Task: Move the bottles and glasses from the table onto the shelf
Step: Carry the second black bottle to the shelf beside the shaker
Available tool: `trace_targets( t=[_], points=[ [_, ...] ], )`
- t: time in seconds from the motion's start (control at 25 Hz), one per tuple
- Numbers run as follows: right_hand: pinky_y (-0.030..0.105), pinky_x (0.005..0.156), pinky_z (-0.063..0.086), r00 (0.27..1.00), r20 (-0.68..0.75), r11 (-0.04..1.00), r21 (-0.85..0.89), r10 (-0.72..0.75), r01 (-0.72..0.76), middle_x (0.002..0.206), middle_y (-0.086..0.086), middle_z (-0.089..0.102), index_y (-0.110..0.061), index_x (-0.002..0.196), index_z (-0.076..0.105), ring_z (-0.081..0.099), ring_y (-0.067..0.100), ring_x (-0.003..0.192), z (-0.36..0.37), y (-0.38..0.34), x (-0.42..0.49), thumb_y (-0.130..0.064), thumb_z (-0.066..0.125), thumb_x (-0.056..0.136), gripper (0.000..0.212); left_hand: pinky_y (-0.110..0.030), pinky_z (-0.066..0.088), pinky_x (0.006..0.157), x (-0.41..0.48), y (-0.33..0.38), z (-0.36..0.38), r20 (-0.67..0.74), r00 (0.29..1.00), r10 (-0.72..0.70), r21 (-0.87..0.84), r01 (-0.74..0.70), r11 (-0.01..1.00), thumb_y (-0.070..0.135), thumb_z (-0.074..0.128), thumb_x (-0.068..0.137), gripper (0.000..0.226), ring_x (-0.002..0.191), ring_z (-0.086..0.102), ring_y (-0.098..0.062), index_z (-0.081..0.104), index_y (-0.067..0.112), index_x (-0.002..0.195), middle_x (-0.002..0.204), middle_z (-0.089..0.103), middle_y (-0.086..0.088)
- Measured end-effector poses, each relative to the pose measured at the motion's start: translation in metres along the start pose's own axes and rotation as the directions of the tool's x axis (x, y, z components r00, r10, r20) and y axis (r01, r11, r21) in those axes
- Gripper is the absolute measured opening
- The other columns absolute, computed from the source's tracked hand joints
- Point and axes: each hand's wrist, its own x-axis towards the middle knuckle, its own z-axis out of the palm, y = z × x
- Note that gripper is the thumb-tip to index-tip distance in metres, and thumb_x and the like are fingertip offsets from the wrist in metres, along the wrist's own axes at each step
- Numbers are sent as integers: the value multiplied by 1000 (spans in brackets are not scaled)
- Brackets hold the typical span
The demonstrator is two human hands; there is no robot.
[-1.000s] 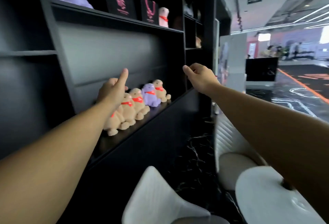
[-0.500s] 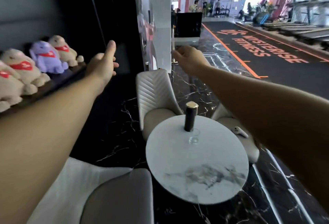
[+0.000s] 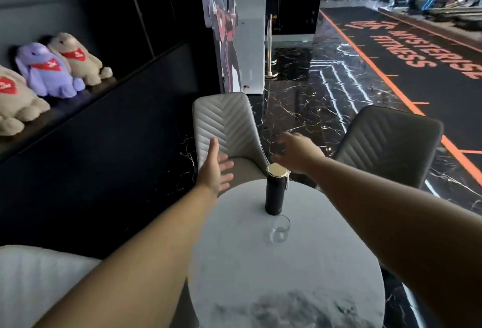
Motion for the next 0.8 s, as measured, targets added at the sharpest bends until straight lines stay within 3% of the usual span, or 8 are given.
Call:
trace_targets(
  t=[0.12,0.24,0.44,0.56,0.68,0.72,0.8],
  points=[
    [47,95,51,992,121,999,-30,18,-14,132,6,51,-28,138,52,52,35,121,48,27,29,-57,79,70,79,-51,41,107,48,-63,24,27,983,-180,-147,182,972,87,30,86,89,121,59,-40,58,20,137,137,64,-8],
    [49,95,51,984,177,992,-119,-18,40,132,10,45,-27,141,47,50,40,120,88,41,45,-61,78,70,85,-53,33,116,80,-128,41,46,947,-318,-176,321,931,87,28,86,97,132,53,-43,51,15,147,149,56,-11],
    [50,89,51,991,114,995,-66,-66,73,124,13,45,-22,129,46,51,42,114,130,49,58,-36,72,86,52,-53,32,116,105,-190,62,80,907,-414,-236,420,876,90,29,83,104,136,50,-45,44,15,154,153,51,-13],
    [51,87,52,996,66,998,4,-67,67,118,12,48,-24,125,46,49,40,112,132,49,58,-29,68,86,45,-54,32,117,104,-201,71,96,897,-431,-238,441,865,91,29,81,106,137,49,-44,44,14,154,155,49,-13],
    [46,87,51,991,5,990,50,-132,132,119,10,50,-27,126,49,47,35,113,114,34,52,-34,70,84,47,-52,33,117,99,-192,66,69,920,-386,-234,391,890,88,32,84,100,138,48,-42,43,17,155,156,48,-12],
    [45,87,51,987,-9,984,65,-163,164,119,9,51,-28,126,49,47,33,112,103,24,51,-36,71,83,48,-49,35,116,96,-184,62,29,947,-321,-209,320,924,88,37,82,99,137,50,-39,44,19,153,154,50,-10],
    [43,86,51,977,-19,972,97,-213,214,119,7,52,-30,126,51,49,30,110,80,-3,47,-41,71,82,50,-38,43,111,85,-161,51,-24,996,-90,-4,90,996,93,56,66,104,129,57,-22,50,25,145,147,58,-3]
  ],
)
